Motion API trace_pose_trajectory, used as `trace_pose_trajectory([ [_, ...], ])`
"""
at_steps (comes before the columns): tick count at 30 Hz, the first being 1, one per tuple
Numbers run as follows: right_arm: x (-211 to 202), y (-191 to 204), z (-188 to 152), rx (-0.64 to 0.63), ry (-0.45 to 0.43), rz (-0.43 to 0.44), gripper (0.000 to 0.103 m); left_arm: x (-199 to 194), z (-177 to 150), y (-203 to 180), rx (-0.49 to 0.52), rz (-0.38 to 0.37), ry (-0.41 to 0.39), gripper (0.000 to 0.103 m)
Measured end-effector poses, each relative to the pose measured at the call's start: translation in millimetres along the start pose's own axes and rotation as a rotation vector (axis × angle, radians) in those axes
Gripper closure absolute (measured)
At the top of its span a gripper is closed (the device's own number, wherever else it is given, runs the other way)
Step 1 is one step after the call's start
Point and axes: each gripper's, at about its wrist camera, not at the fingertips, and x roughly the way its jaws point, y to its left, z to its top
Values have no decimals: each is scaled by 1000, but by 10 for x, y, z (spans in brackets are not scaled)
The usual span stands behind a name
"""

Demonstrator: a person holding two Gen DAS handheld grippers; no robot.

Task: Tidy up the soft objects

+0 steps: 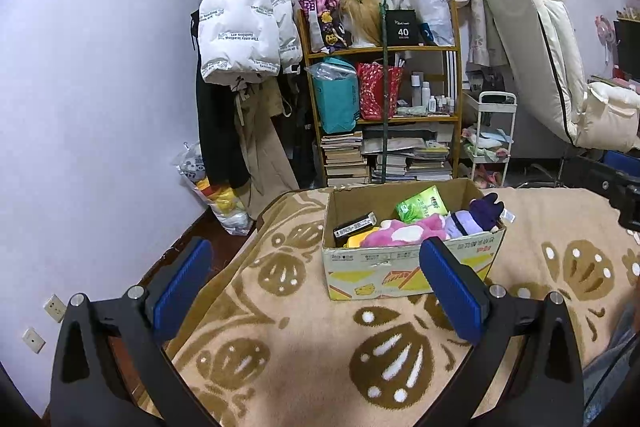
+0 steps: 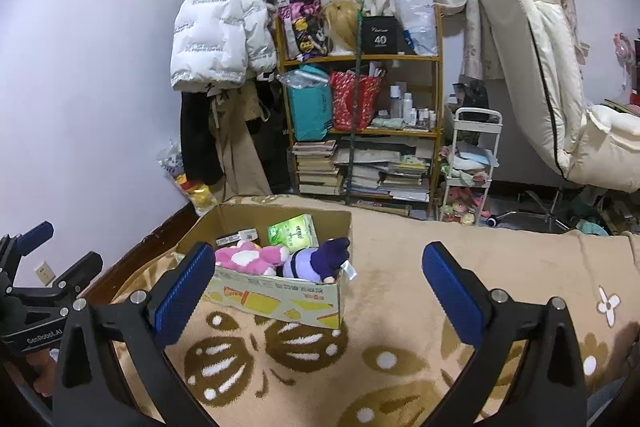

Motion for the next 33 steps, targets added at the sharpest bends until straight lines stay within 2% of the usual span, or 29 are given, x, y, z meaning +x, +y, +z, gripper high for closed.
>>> trace_pose_trajectory([
  [7, -23, -45, -33, 0, -20, -13, 0, 27, 7, 20, -7, 16, -11, 1],
  [10, -59, -33, -68, -12, -71, -27, 0, 51, -12, 34, -2, 35, -12, 1],
  [33, 164, -130, -111, 15, 4, -22, 0, 65, -46, 22, 7, 47, -32, 1],
])
